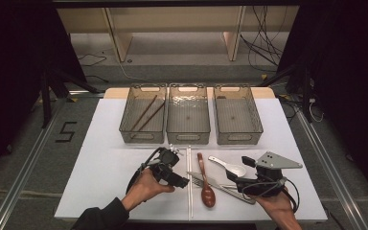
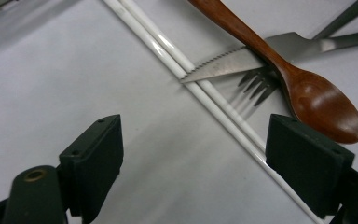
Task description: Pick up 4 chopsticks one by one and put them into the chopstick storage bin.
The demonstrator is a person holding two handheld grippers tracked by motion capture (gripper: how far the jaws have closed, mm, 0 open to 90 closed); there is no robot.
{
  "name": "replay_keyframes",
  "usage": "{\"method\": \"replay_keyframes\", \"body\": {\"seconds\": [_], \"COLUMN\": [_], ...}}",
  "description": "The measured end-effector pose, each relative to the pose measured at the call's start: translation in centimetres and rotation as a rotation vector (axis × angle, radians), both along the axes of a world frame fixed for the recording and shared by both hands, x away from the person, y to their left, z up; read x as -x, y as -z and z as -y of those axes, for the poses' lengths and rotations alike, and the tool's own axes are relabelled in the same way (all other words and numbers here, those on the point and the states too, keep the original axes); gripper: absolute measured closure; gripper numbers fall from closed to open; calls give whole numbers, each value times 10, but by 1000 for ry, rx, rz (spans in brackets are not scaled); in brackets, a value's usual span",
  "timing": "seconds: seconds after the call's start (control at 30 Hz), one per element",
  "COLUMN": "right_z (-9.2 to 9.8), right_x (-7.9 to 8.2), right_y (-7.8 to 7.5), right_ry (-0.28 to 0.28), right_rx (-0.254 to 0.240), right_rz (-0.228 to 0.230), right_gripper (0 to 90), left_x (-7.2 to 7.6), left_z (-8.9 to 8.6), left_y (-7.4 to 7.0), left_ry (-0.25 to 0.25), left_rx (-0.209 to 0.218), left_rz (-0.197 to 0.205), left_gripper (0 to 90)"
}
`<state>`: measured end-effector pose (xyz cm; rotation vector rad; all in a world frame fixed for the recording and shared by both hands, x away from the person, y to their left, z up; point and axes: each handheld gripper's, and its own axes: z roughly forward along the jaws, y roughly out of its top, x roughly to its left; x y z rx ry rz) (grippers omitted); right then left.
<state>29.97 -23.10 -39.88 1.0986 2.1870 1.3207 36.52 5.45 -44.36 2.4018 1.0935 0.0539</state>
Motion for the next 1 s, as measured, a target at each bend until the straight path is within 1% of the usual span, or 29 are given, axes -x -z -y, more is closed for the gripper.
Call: {"method": "replay_keyframes", "body": {"seconds": [0.07,0.1,0.17,0.27,0.37,0.47,0.6,0.63,0.7,0.9,1.0], "right_z": [0,0,0,0,0,0,0,0,0,0,0], "right_x": [0,0,0,0,0,0,0,0,0,0,0], "right_y": [0,0,0,0,0,0,0,0,0,0,0], "right_ry": [-1,-1,-1,-2,-3,-2,-3,-3,-3,-4,-5], "right_rx": [1,1,2,1,2,2,2,2,2,2,2], "right_rz": [2,2,1,3,2,2,2,3,2,2,4], "right_gripper": [270,270,270,270,270,270,270,270,270,270,270], "left_x": [3,4,5,7,8,8,8,8,9,9,10], "left_z": [4,6,11,15,19,21,24,24,26,27,29], "left_y": [2,3,7,11,13,15,17,17,19,22,24], "left_ry": [15,14,28,35,40,43,40,44,42,60,61], "left_rx": [-9,-12,-31,-43,-50,-63,-62,-70,-71,-109,-128], "left_rz": [0,-1,-4,-10,-5,-3,-4,-2,-3,-3,8], "left_gripper": [178,178,178,176,173,173,173,174,174,179,185]}}
